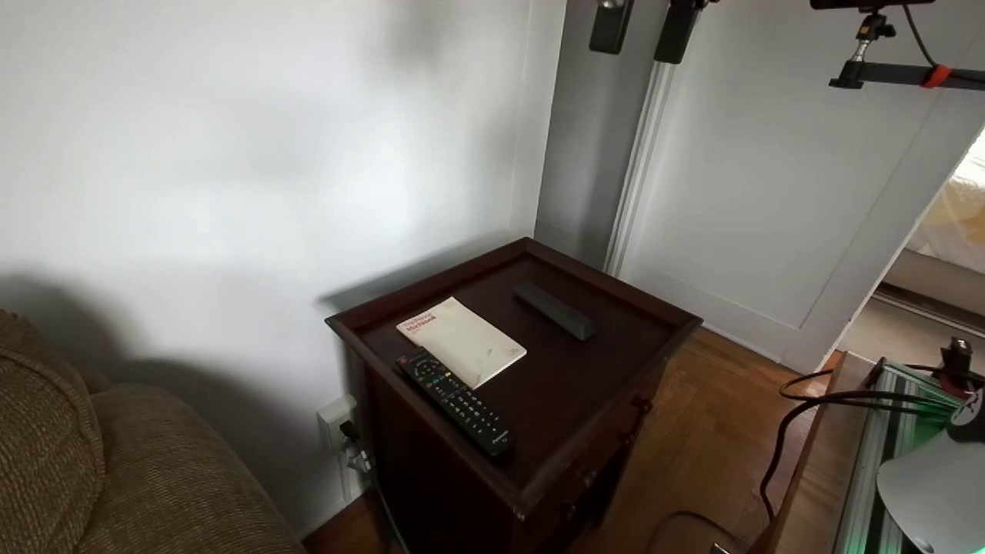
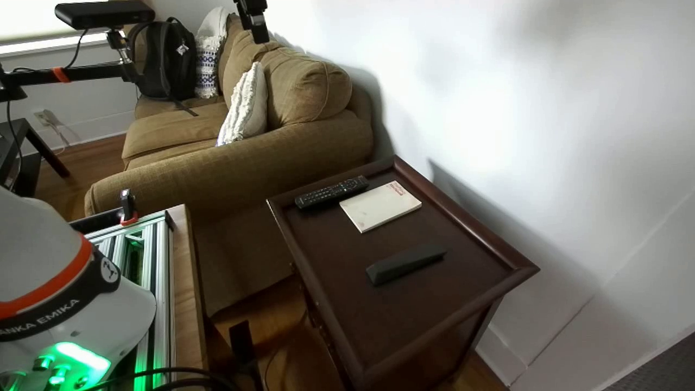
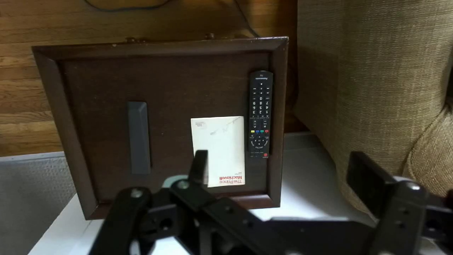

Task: Flip the gray remote control over

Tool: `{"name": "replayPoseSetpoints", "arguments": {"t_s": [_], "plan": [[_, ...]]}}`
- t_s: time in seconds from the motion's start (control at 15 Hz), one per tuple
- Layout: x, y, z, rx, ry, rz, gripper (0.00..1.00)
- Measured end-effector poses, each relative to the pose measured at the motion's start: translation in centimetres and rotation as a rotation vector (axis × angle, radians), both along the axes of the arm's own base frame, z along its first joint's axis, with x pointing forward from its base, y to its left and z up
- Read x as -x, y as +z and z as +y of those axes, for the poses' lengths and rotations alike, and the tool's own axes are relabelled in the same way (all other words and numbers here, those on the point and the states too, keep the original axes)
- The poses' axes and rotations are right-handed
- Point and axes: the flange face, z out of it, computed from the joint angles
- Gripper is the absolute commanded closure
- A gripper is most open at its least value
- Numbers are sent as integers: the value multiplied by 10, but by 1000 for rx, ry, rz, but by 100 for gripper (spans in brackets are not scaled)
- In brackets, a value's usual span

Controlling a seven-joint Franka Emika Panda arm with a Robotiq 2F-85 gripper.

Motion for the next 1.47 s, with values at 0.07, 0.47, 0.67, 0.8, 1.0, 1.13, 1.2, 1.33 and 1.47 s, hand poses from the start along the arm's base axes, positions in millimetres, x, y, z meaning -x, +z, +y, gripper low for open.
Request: {"name": "replayPoseSetpoints", "arguments": {"t_s": [0.07, 0.47, 0.67, 0.8, 1.0, 1.13, 1.2, 1.33, 1.47], "plan": [[-1, 0, -2, -1, -9, 1, 0], [-46, -7, -109, -22, -186, -151, 0], [-70, -29, -152, -31, -180, -264, 0], [-75, -40, -157, -32, -184, -254, 0], [-74, -31, -153, -31, -176, -272, 0], [-73, -29, -153, -31, -175, -277, 0], [-73, -28, -153, -31, -175, -278, 0], [-75, -35, -158, -35, -186, -261, 0], [-82, -54, -170, -43, -180, -215, 0]]}}
